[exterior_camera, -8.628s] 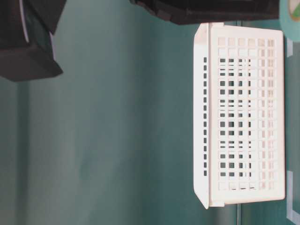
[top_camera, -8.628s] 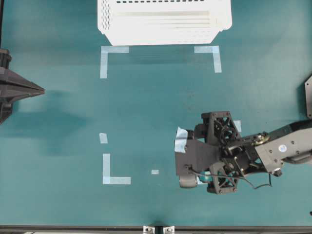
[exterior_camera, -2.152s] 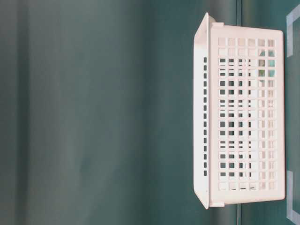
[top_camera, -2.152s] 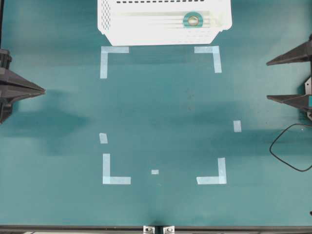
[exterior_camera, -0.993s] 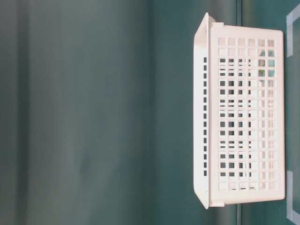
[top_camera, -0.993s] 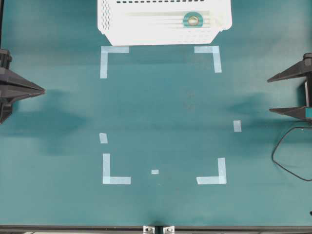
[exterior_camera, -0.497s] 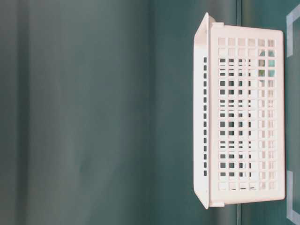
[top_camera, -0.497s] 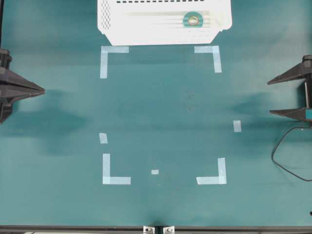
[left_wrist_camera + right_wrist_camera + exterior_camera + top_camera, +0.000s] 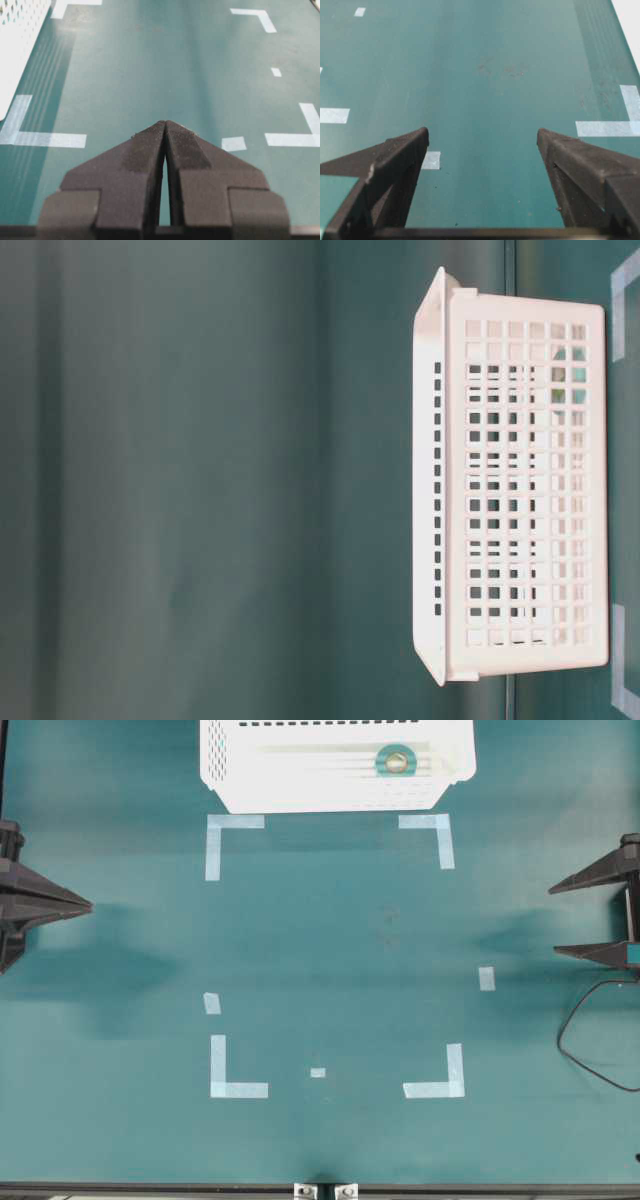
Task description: Put the tape into the white basket.
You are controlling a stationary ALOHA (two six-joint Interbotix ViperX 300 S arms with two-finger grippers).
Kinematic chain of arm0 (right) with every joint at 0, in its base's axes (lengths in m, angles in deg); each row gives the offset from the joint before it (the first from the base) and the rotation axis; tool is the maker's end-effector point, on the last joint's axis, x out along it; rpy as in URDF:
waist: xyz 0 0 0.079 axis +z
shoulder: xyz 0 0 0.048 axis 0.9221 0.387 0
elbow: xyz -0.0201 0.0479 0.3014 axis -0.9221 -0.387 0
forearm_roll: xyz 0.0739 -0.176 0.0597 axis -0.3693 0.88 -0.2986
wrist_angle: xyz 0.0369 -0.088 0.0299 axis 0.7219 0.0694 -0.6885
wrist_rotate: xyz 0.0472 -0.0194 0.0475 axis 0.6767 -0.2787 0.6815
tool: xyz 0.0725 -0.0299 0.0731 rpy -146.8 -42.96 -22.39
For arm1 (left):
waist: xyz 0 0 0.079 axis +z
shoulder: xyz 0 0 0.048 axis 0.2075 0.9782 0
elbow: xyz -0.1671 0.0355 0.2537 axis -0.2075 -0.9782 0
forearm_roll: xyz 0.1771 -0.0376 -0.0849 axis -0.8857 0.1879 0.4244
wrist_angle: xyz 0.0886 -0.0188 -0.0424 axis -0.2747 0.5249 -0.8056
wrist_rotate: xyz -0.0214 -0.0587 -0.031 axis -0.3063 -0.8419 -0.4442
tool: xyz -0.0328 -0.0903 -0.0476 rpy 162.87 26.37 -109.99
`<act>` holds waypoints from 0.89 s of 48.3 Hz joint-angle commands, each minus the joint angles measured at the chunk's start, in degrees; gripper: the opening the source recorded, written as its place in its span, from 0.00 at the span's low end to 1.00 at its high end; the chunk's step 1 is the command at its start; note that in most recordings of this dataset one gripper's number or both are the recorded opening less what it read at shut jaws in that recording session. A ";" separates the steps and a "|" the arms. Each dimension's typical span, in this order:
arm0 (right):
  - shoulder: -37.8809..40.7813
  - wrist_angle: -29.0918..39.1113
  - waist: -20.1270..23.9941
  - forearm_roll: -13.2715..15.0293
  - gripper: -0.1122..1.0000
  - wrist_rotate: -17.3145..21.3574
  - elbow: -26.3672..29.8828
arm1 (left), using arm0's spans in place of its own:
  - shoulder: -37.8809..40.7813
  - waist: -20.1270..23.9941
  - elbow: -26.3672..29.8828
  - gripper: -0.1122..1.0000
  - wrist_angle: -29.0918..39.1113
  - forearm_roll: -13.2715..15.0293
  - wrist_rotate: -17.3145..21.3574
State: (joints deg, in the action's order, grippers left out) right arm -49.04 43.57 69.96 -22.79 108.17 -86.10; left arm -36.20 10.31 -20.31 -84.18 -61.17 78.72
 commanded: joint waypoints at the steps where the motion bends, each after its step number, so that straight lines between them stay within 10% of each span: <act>1: 0.35 -0.62 0.00 0.00 0.95 0.09 0.62 | 0.53 -0.09 0.79 0.00 -0.62 -0.09 0.09; 43: 0.35 -4.39 -0.26 4.22 0.95 -1.58 -0.70 | 0.53 -0.09 0.79 0.00 -0.62 0.00 0.18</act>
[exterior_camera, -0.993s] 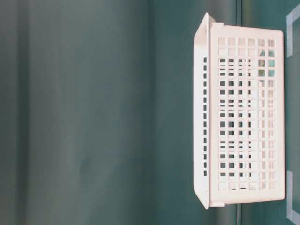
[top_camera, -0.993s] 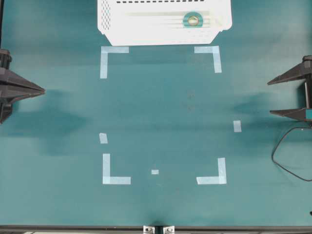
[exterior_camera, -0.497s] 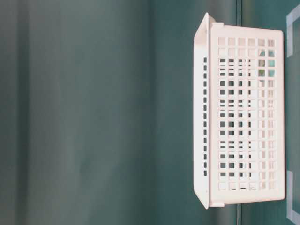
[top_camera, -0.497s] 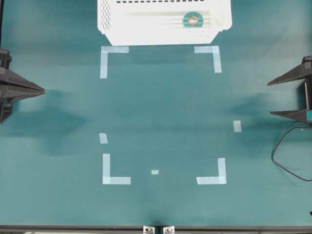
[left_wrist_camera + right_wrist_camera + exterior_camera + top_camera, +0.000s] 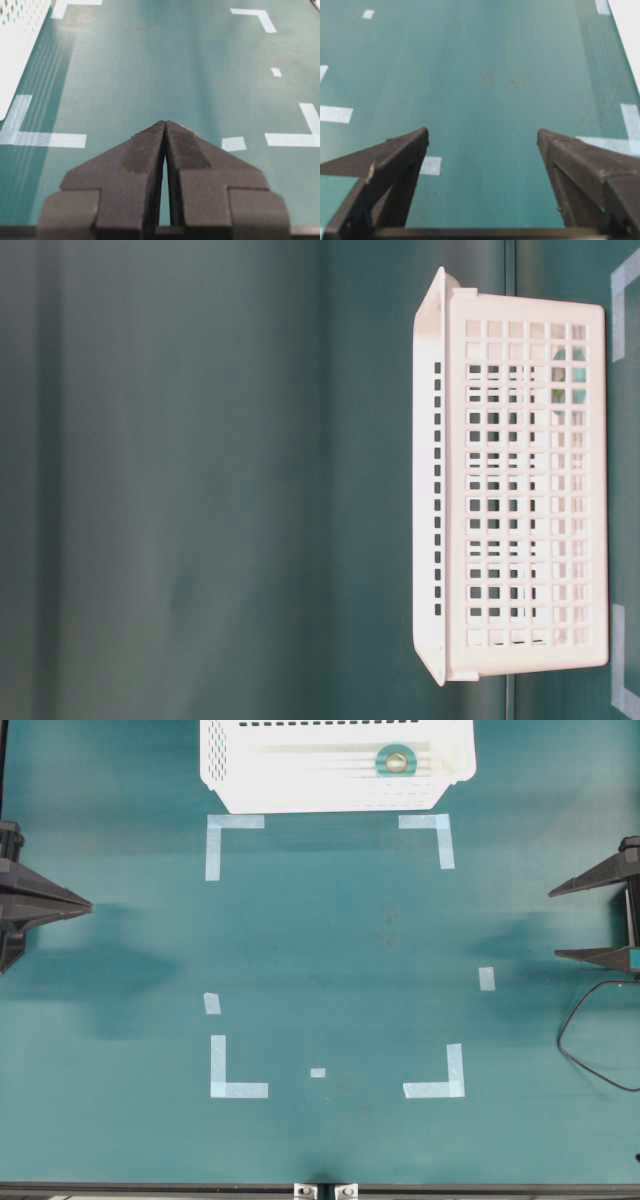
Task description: Put the tape into the white basket.
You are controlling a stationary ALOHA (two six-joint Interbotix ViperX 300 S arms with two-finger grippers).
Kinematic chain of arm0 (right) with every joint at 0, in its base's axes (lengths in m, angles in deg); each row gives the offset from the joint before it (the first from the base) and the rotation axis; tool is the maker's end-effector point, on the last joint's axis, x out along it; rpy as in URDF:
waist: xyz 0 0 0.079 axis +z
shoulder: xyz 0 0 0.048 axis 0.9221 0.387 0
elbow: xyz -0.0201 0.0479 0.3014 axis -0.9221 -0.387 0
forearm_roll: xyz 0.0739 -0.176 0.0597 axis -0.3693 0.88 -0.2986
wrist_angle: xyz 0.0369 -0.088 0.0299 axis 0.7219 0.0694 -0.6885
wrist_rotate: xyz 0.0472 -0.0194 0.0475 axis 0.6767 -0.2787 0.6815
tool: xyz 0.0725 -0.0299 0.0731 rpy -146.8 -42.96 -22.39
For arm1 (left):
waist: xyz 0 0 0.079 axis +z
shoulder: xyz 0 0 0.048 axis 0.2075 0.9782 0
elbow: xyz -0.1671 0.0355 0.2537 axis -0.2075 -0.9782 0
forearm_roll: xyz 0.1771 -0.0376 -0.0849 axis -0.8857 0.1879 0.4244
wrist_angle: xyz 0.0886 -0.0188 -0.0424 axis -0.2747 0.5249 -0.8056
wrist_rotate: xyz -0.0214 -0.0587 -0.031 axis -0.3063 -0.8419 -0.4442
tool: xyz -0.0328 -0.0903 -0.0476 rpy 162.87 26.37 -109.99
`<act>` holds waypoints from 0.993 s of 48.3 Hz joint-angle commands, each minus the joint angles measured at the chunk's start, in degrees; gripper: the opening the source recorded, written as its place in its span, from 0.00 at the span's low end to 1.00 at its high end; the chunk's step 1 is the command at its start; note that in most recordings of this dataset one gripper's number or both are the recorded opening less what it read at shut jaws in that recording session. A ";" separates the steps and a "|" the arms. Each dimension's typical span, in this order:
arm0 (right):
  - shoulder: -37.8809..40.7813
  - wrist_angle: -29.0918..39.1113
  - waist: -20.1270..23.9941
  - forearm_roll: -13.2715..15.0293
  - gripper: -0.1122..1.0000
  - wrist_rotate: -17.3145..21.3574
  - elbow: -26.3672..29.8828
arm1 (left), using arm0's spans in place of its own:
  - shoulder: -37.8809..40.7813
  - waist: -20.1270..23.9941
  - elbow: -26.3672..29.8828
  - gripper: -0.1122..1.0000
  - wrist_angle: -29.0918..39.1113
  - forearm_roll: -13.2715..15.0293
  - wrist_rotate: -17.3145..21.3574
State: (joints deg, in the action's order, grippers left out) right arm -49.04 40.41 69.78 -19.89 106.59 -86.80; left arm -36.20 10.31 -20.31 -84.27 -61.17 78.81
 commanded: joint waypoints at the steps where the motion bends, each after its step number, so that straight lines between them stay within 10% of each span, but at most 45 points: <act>1: 0.35 -1.49 -0.09 1.76 0.95 0.00 -0.18 | 0.53 -0.09 0.79 0.00 -0.53 -0.09 0.09; 48: 0.35 -2.99 -0.09 2.99 0.95 0.09 -0.88 | 0.53 -0.09 0.79 0.01 -0.53 -0.09 0.09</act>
